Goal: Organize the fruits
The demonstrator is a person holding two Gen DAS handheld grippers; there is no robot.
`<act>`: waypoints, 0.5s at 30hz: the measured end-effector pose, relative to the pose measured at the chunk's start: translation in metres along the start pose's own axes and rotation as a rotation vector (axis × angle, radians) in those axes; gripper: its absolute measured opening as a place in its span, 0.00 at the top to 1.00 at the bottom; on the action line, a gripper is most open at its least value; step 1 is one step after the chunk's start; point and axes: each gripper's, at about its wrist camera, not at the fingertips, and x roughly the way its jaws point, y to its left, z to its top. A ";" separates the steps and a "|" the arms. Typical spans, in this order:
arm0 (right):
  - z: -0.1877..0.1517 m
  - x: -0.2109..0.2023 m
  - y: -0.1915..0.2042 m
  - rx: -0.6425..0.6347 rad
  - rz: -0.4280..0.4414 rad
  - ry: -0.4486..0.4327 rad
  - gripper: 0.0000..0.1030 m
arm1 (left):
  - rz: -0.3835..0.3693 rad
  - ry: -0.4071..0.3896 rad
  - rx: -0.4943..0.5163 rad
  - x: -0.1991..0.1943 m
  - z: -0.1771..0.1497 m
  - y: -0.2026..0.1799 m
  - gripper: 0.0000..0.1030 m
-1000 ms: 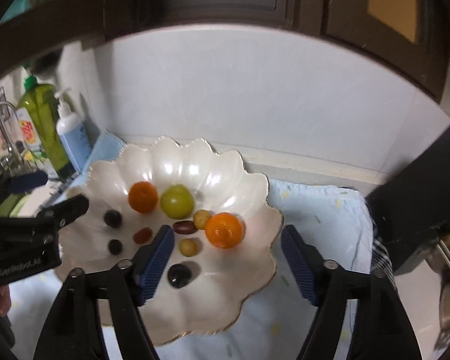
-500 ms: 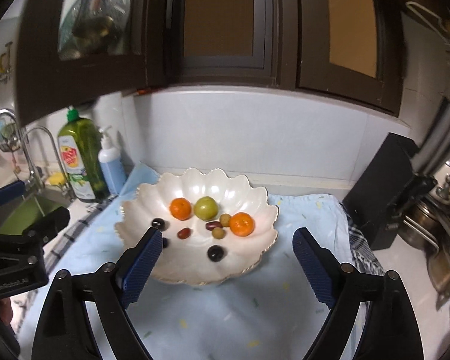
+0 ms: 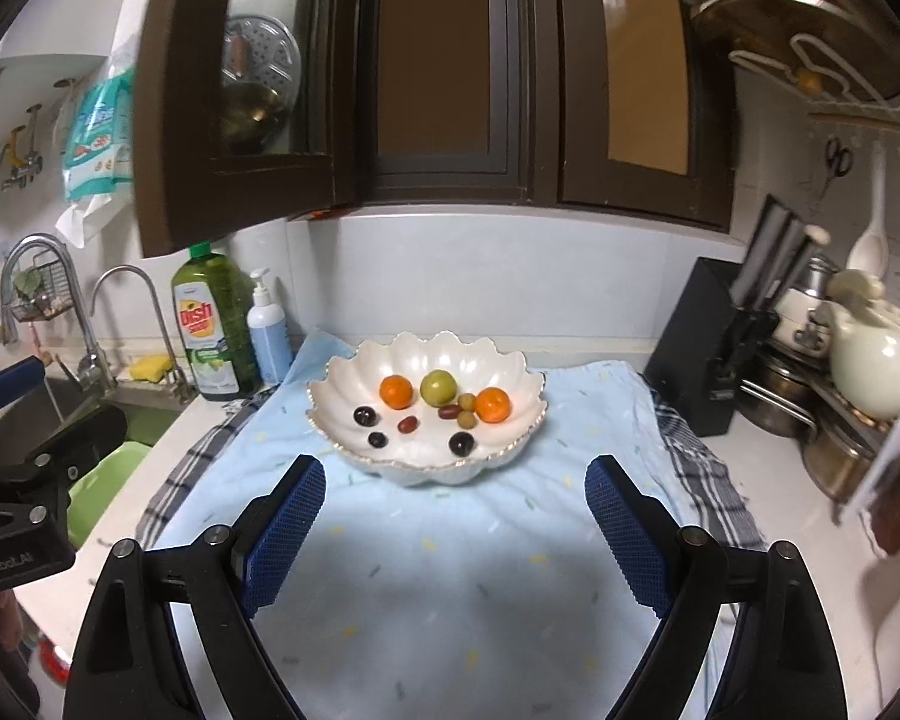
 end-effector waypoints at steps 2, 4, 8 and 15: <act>-0.006 -0.019 0.005 0.004 -0.014 -0.010 0.13 | -0.017 -0.003 0.001 -0.015 -0.006 0.003 0.00; -0.012 -0.036 0.008 0.010 -0.024 -0.020 0.13 | -0.022 -0.012 0.005 -0.029 -0.011 0.004 0.00; -0.021 -0.067 0.014 0.019 -0.039 -0.044 0.08 | -0.043 -0.027 0.009 -0.057 -0.019 0.006 0.00; -0.034 -0.119 0.018 -0.003 -0.063 -0.082 0.08 | -0.067 -0.068 0.037 -0.106 -0.032 -0.002 0.00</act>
